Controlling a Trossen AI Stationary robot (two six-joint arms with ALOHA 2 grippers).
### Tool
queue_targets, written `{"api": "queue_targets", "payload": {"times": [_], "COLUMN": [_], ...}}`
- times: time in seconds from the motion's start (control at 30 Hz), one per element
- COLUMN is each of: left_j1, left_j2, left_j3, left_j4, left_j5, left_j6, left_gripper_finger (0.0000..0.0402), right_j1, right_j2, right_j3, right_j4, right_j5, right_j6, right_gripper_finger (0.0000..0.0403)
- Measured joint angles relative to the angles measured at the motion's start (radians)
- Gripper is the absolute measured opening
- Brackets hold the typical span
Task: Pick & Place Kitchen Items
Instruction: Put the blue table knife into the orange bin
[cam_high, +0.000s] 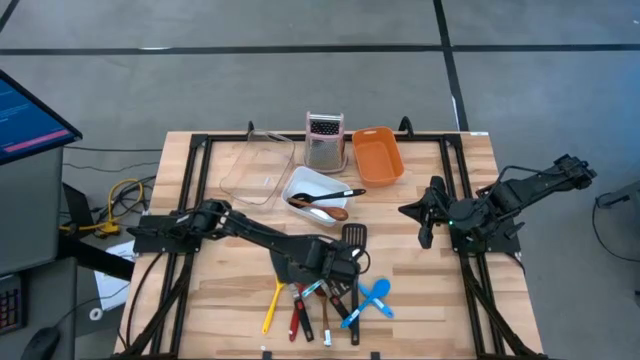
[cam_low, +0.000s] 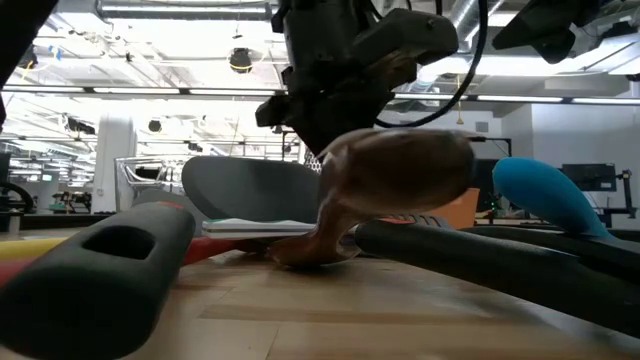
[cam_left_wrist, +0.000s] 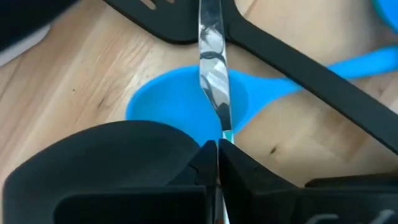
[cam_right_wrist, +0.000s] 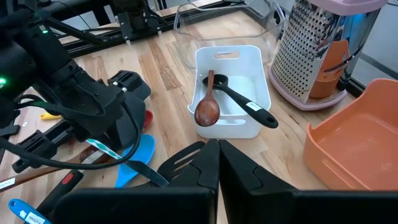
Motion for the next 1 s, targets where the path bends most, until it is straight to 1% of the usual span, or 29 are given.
{"api": "queue_targets", "payload": {"times": [0.13,0.27,0.4,0.5,0.73,0.8,0.9,1.0], "left_j1": [0.012,0.018,0.016,0.016,0.017,0.017,0.018,0.018], "left_j2": [0.0,0.0,0.0,0.0,0.001,0.001,0.002,-0.001], "left_j3": [0.0,0.0,0.0,0.0,0.0,-0.019,-0.062,-0.104], "left_j4": [0.004,0.009,0.011,0.014,0.019,0.043,0.065,0.124], "left_j5": [0.001,0.034,0.042,0.042,0.028,0.024,0.033,0.062], "left_j6": [-0.001,0.019,0.032,0.033,0.034,0.034,0.027,0.02], "left_gripper_finger": [0.0001,0.0004,0.0009,0.003,0.01,0.0116,0.0129,0.0131], "right_j1": [0.0,0.0,0.0,0.0,0.0,0.0,0.0,0.0], "right_j2": [0.0,0.0,0.0,0.0,0.0,0.0,0.0,0.0], "right_j3": [0.0,0.0,0.0,0.0,0.0,0.0,0.0,0.0], "right_j4": [0.0,0.0,0.0,0.0,0.0,0.0,0.0,0.0], "right_j5": [0.002,0.002,0.003,0.003,0.003,0.003,0.003,0.003], "right_j6": [0.008,0.008,0.008,0.008,0.008,0.008,0.008,0.008], "right_gripper_finger": [0.0,0.0,0.0,0.0,0.0,0.0,0.0,0.0]}}
